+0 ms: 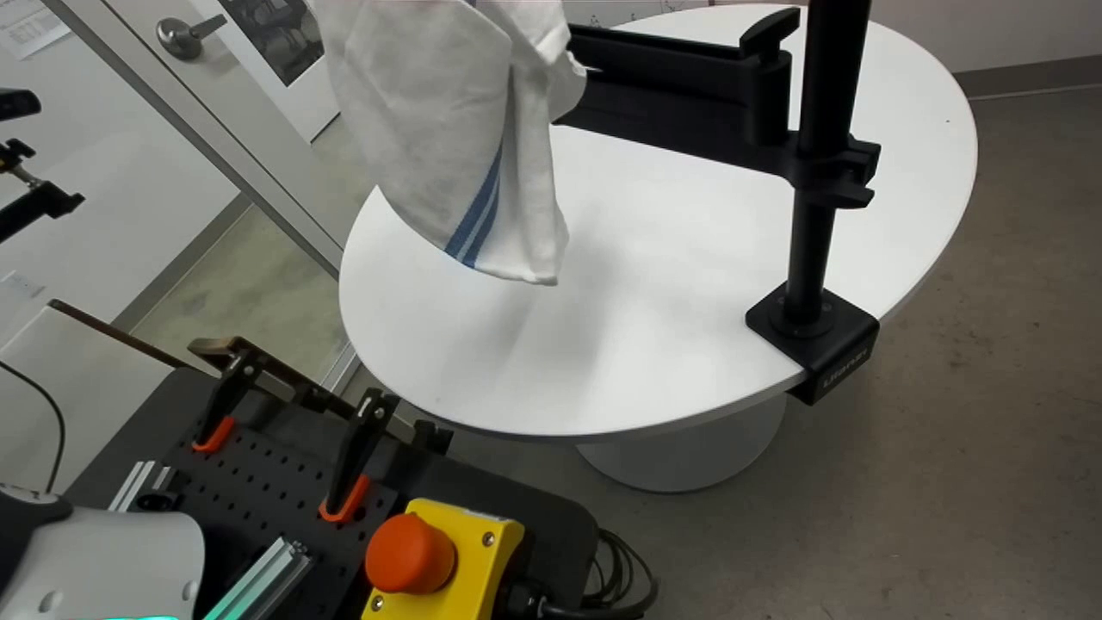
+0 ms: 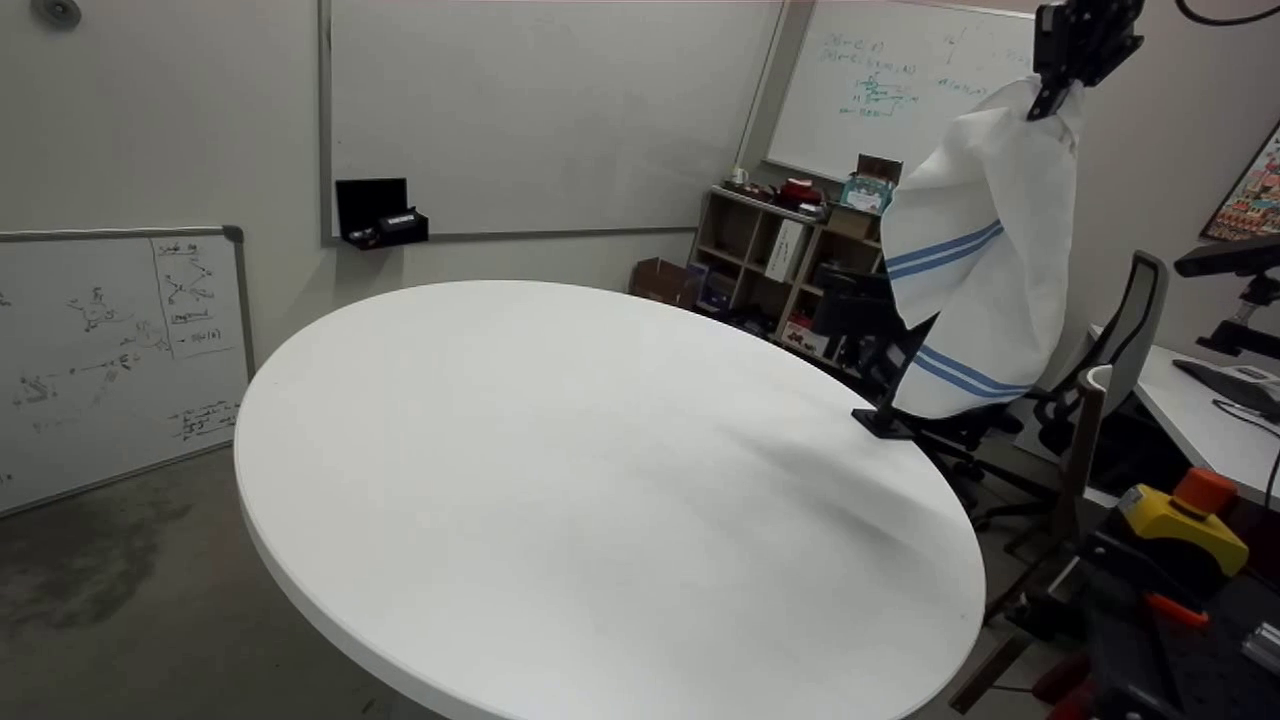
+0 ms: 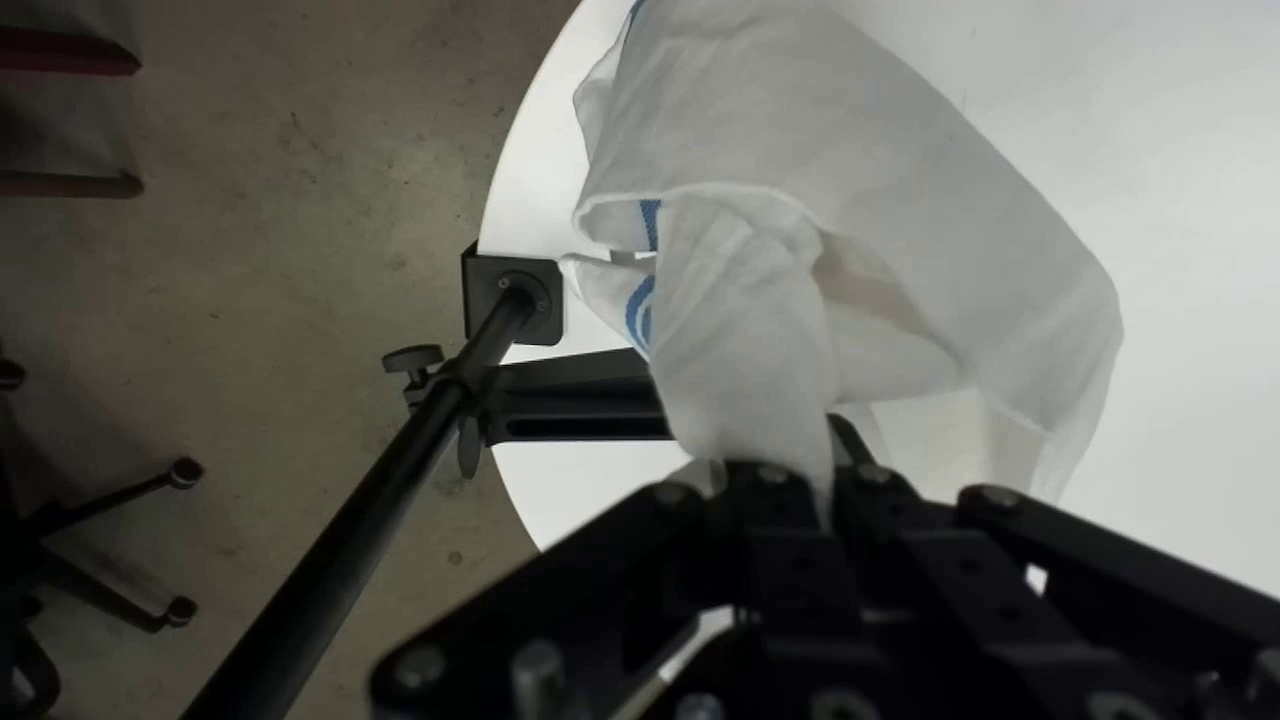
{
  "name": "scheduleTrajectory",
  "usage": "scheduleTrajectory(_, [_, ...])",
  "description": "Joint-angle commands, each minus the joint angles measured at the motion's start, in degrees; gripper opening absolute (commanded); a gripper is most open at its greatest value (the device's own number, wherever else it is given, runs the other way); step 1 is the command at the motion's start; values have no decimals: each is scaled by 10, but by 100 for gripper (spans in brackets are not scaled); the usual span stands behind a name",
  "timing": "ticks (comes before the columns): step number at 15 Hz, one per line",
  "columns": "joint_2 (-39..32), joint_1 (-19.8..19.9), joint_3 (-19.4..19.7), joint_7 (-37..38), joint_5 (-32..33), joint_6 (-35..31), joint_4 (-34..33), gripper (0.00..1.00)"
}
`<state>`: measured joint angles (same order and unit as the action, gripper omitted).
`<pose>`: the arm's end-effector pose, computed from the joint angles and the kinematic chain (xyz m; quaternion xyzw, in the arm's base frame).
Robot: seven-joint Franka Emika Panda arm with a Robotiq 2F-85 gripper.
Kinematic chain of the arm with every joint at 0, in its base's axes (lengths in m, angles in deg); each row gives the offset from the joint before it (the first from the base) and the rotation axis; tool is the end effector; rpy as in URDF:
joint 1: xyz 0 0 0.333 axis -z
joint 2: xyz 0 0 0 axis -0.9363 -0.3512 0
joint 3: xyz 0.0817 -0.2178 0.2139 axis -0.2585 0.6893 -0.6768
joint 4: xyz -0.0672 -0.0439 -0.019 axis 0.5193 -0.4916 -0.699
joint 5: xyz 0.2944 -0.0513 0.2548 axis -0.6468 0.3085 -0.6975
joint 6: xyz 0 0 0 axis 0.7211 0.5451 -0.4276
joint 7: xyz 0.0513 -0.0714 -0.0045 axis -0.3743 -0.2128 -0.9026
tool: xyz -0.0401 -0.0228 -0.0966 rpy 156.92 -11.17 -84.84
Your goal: Hang the towel on the stand
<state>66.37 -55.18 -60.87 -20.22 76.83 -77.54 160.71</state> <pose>0.4095 -0.2111 0.5000 0.9547 -0.2906 0.0245 0.0589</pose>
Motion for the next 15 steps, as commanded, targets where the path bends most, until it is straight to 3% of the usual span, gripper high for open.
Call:
scheduleTrajectory(1, [-48, 14, 6, 26, -9, 3, -47, 1])
scheduleTrajectory(15, [-239, 8, 20, 123, 2, -21, -195, 1])
